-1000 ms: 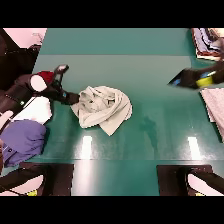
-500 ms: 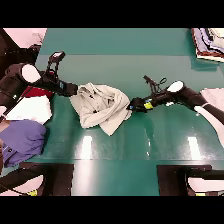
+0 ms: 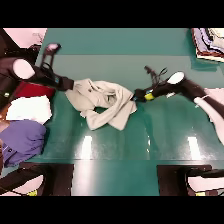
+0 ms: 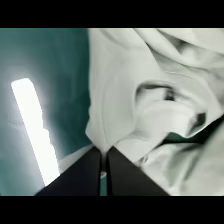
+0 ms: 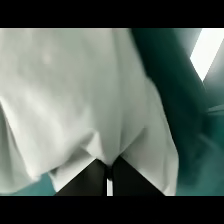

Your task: Fold the shirts.

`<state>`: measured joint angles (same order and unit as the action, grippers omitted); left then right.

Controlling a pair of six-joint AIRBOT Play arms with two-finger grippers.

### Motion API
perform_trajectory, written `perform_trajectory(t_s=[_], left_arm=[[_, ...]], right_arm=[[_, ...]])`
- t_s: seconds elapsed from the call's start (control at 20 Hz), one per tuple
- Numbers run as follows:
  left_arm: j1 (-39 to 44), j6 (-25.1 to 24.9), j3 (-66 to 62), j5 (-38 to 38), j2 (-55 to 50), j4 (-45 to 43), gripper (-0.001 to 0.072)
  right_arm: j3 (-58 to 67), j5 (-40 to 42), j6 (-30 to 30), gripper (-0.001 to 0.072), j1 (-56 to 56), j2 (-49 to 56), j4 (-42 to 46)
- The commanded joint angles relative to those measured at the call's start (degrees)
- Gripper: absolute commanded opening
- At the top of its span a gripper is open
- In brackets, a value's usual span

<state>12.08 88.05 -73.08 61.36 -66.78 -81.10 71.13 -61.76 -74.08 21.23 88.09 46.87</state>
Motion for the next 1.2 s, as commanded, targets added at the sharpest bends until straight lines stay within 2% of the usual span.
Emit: perform_trajectory(t_s=[0.0,0.15,0.3,0.4,0.55,0.65,0.9,1.0,1.15], left_arm=[[0.0,-0.1,-9.9,-0.3,5.0,-8.7,0.0027],[0.0,-1.6,-18.9,-2.6,9.1,-8.0,0.0026],[0.0,-2.2,-25.0,-2.6,11.8,-6.3,0.0026],[0.0,-4.2,-28.4,-1.7,12.6,-4.4,0.0026],[0.0,-4.6,-33.3,0.0,13.1,-0.6,0.0026],[0.0,-7.6,-35.7,0.5,13.5,2.8,0.0026],[0.0,-9.0,-46.9,8.3,13.5,8.7,0.0026],[0.0,-9.0,-45.6,10.9,13.3,9.2,0.0026],[0.0,-9.0,-34.8,13.6,10.7,6.0,0.0026]], right_arm=[[9.2,-6.4,-5.2,0.0018,-6.0,-8.1,17.7],[17.3,-8.7,-5.2,0.0018,-10.6,-15.6,22.3],[23.6,-9.8,-5.2,0.0018,-12.8,-21.1,22.3],[26.8,-10.6,-5.1,0.0018,-12.8,-23.5,22.3],[30.9,-13.8,-5.2,0.0019,-12.8,-25.7,22.2],[33.0,-17.0,-5.2,0.0018,-12.8,-26.9,22.2],[36.7,-26.2,-5.8,0.0018,-12.8,-29.7,22.1],[35.9,-29.5,-8.6,0.0018,-12.7,-28.7,22.1],[30.3,-31.5,-9.5,0.0018,-11.3,-23.8,22.2]])
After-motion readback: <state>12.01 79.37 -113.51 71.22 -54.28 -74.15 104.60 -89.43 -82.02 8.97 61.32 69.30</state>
